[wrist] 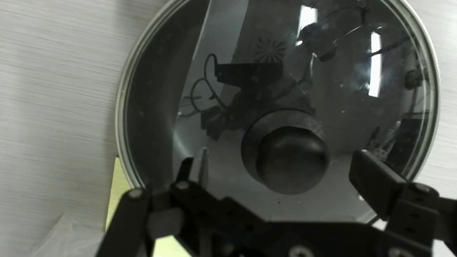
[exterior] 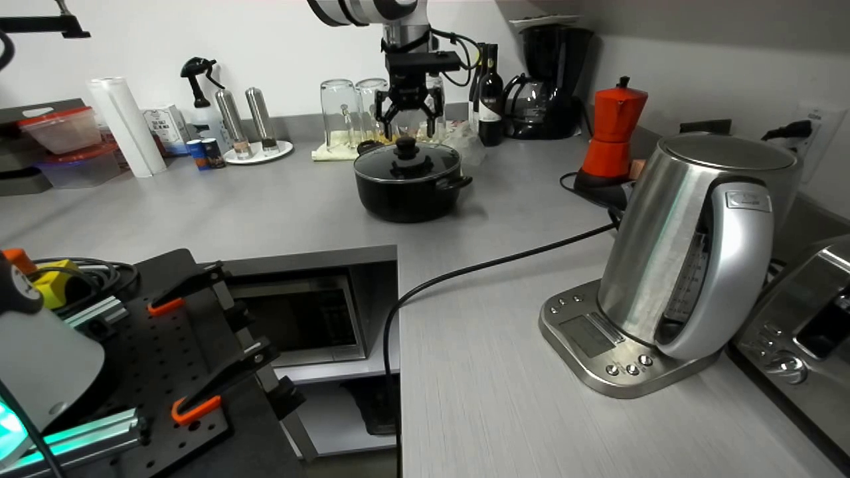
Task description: Remove the glass lid from the black pot.
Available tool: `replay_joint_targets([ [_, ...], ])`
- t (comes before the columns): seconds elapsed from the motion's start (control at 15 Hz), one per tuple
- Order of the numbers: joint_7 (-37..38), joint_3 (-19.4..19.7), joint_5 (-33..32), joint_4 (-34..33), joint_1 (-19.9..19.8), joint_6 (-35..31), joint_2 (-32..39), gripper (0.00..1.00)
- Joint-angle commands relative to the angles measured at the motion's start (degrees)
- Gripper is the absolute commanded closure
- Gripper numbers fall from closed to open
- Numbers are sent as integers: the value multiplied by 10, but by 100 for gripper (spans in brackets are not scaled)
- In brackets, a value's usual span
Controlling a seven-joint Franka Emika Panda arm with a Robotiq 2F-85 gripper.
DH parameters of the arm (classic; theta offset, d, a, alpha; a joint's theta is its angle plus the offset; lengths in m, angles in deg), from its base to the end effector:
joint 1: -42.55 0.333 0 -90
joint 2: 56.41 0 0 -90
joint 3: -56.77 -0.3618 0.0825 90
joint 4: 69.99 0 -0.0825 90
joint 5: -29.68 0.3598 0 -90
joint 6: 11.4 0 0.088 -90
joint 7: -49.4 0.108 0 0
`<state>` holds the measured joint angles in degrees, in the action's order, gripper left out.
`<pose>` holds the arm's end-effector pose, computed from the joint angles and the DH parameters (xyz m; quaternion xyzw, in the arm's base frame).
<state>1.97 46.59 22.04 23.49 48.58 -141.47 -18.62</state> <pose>0.6766 0.1714 0.2886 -0.8362 -0.5485 0.0031 0.0046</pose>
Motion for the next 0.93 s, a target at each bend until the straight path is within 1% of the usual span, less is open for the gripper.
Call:
replay_joint_targets([
  [0.0,-15,-8,-8,-35,1,22,29,0],
  [0.13,-16,-9,-8,-40,2,25,35,0],
  [0.2,-18,-11,-8,-42,1,26,36,25],
  [0.27,-19,-11,-8,-43,1,27,37,27],
  [0.4,-24,-12,-6,-44,0,27,37,40],
  [0.6,-26,-13,-6,-45,-1,30,32,65],
  [0.73,-27,-13,-5,-44,-2,27,28,69],
  [0.8,-26,-13,-5,-45,-1,27,27,73],
  [0.87,-26,-13,-6,-42,-1,27,24,75],
])
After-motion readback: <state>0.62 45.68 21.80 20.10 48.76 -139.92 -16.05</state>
